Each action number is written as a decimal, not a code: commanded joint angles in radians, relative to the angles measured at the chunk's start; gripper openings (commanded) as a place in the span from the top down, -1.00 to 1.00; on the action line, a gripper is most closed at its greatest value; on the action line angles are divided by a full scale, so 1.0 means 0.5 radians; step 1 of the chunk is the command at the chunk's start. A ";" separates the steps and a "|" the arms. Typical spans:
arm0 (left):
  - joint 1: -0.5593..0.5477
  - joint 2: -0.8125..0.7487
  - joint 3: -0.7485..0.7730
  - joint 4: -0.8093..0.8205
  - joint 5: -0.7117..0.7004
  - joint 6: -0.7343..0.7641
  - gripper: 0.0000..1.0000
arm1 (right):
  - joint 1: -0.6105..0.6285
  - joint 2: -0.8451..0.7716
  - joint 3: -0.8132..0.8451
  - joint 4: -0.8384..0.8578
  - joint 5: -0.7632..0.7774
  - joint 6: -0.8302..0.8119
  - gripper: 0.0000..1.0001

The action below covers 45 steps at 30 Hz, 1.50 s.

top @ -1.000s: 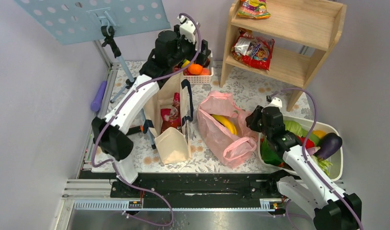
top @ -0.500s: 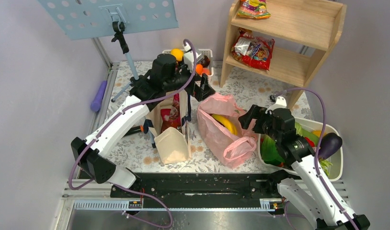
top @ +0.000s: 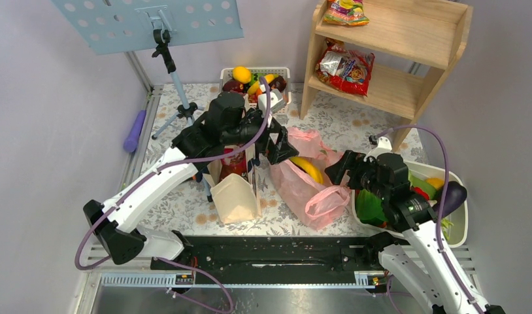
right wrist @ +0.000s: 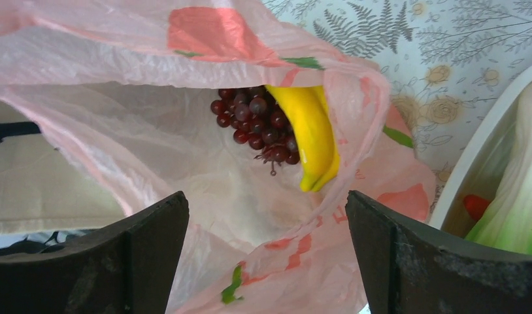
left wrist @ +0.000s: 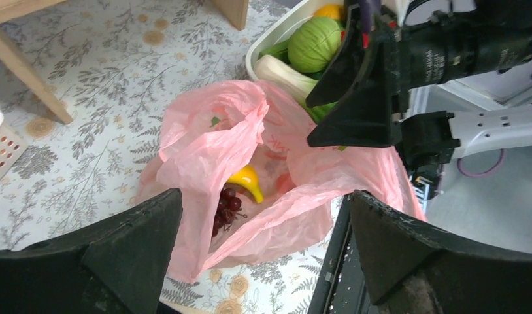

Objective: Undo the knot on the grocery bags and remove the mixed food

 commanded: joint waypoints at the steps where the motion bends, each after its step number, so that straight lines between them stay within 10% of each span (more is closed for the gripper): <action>1: -0.035 -0.046 -0.063 0.014 -0.296 0.131 -0.98 | -0.006 -0.024 0.162 -0.030 -0.166 -0.014 -0.89; 24: -0.137 -0.049 -0.264 0.082 -0.501 0.019 0.90 | 0.373 0.564 0.259 0.468 -0.004 -0.114 -0.26; 45: -0.162 -0.208 -0.502 0.070 -0.736 -0.167 1.00 | 1.252 0.415 -0.578 0.199 0.502 0.583 -0.68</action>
